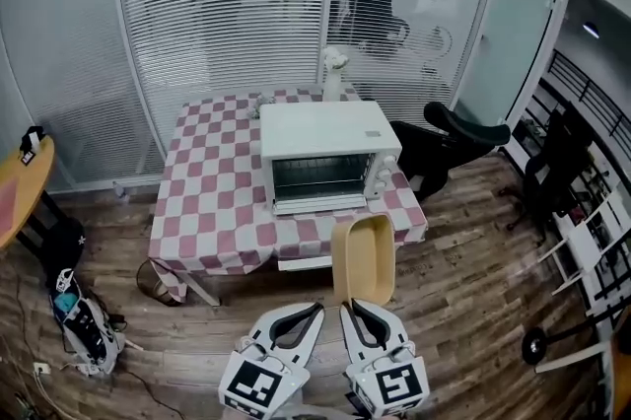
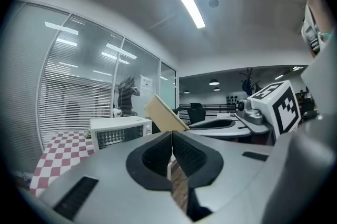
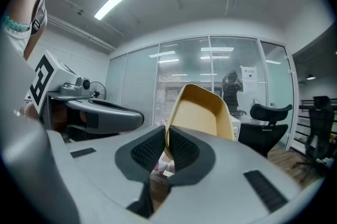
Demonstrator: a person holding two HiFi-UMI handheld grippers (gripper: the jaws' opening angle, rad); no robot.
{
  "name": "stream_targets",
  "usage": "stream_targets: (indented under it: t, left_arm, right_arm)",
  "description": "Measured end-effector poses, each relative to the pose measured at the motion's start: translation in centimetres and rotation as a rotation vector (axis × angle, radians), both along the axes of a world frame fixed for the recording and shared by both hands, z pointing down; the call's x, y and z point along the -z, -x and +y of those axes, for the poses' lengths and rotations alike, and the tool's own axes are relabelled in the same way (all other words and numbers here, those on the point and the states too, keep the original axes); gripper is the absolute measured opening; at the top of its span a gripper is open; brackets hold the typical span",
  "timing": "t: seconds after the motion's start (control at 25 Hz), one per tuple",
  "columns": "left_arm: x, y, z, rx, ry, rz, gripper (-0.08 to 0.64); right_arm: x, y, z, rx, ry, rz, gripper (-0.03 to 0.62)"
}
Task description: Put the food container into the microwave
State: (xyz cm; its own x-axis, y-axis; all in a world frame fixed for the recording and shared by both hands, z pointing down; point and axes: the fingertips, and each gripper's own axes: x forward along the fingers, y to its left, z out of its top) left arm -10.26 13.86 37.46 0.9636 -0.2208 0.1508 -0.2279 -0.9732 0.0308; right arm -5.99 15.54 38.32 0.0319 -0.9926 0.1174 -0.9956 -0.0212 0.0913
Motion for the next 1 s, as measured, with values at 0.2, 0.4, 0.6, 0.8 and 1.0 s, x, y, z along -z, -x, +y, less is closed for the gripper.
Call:
stream_targets:
  t: [0.2, 0.4, 0.6, 0.8, 1.0]
  left_arm:
    - [-0.1, 0.0, -3.3, -0.002, 0.022, 0.005, 0.014]
    - [-0.5, 0.1, -5.5, -0.012, 0.030, 0.006, 0.014]
    - [-1.1, 0.3, -7.3, -0.012, 0.044, 0.005, 0.014]
    - [-1.3, 0.1, -9.0, 0.011, 0.054, -0.007, 0.014]
    - [-1.3, -1.8, -11.1, 0.052, 0.051, -0.009, 0.014]
  right_arm:
    - [0.0, -0.2, -3.4, -0.003, 0.007, 0.012, 0.018]
    - [-0.2, 0.6, -6.1, 0.013, 0.044, 0.009, 0.018]
    - [-0.8, 1.2, -7.7, 0.023, 0.078, 0.008, 0.018]
    - [-0.9, 0.6, -9.2, 0.037, 0.091, 0.009, 0.018]
    - [-0.9, -1.2, -11.1, 0.076, 0.088, 0.008, 0.018]
